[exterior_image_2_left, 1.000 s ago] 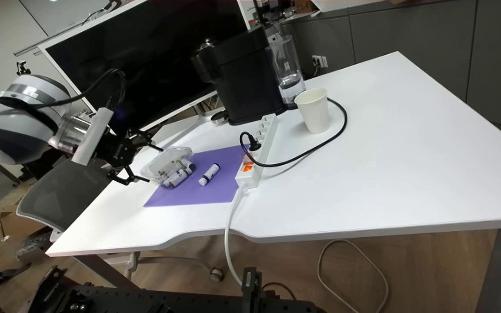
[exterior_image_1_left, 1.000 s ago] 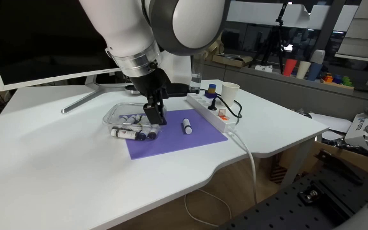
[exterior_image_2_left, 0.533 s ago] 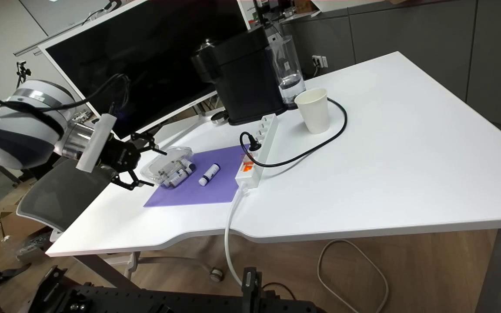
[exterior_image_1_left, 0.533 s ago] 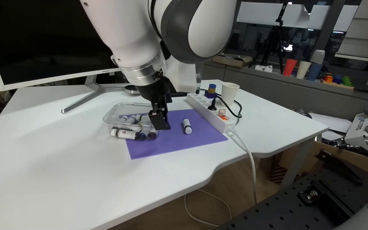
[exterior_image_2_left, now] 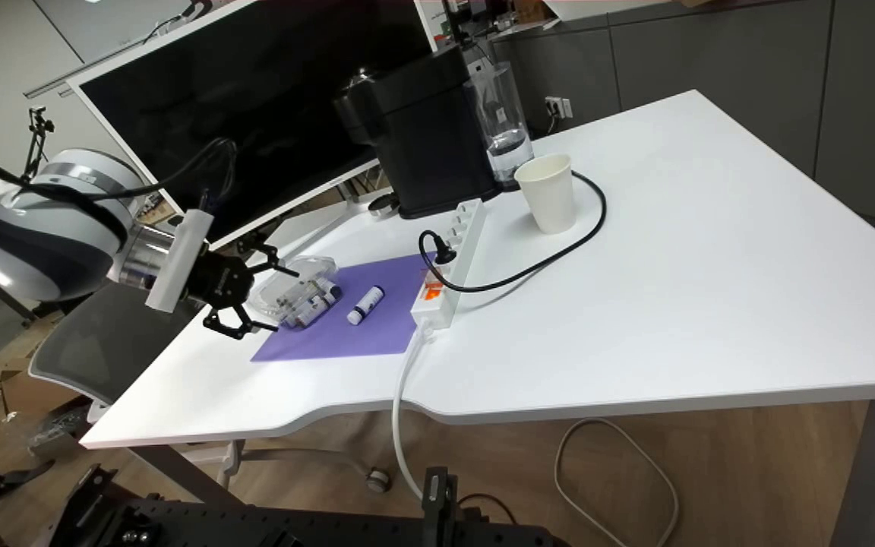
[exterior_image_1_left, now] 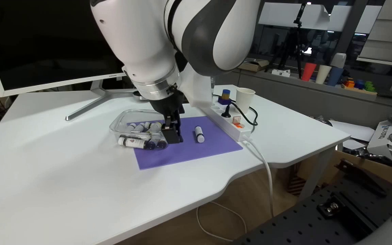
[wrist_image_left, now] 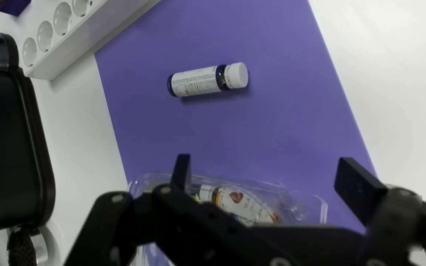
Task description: Open the colourless bowl
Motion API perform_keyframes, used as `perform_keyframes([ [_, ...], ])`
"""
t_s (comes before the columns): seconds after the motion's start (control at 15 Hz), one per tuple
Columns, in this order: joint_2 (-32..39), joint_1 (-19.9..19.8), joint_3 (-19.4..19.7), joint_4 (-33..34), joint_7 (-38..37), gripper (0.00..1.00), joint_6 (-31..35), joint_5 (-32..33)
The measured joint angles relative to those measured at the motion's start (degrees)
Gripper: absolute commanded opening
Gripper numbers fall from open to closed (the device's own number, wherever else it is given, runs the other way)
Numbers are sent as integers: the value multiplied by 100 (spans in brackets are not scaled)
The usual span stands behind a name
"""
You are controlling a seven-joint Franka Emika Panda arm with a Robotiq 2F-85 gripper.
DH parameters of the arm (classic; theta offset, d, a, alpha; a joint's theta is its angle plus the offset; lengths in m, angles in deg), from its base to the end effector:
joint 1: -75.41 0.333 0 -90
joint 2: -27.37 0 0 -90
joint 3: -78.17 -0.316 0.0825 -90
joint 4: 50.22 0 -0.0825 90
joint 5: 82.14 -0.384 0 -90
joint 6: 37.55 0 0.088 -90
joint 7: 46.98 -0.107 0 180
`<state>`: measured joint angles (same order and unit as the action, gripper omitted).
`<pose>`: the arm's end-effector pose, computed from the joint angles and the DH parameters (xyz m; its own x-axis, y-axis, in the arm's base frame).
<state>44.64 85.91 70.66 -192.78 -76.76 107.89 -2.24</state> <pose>0.4063 0.1491 0.1510 0.5218 0.8230 -0.2244 0.7809 -0.3549 0.5140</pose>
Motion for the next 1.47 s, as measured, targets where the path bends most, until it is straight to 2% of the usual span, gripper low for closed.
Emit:
perform_keyframes([
  [0.8,52,-94,-1,87,-769,100,258,683],
  [1.47,-21,-93,-6,158,-1068,100,353,800],
])
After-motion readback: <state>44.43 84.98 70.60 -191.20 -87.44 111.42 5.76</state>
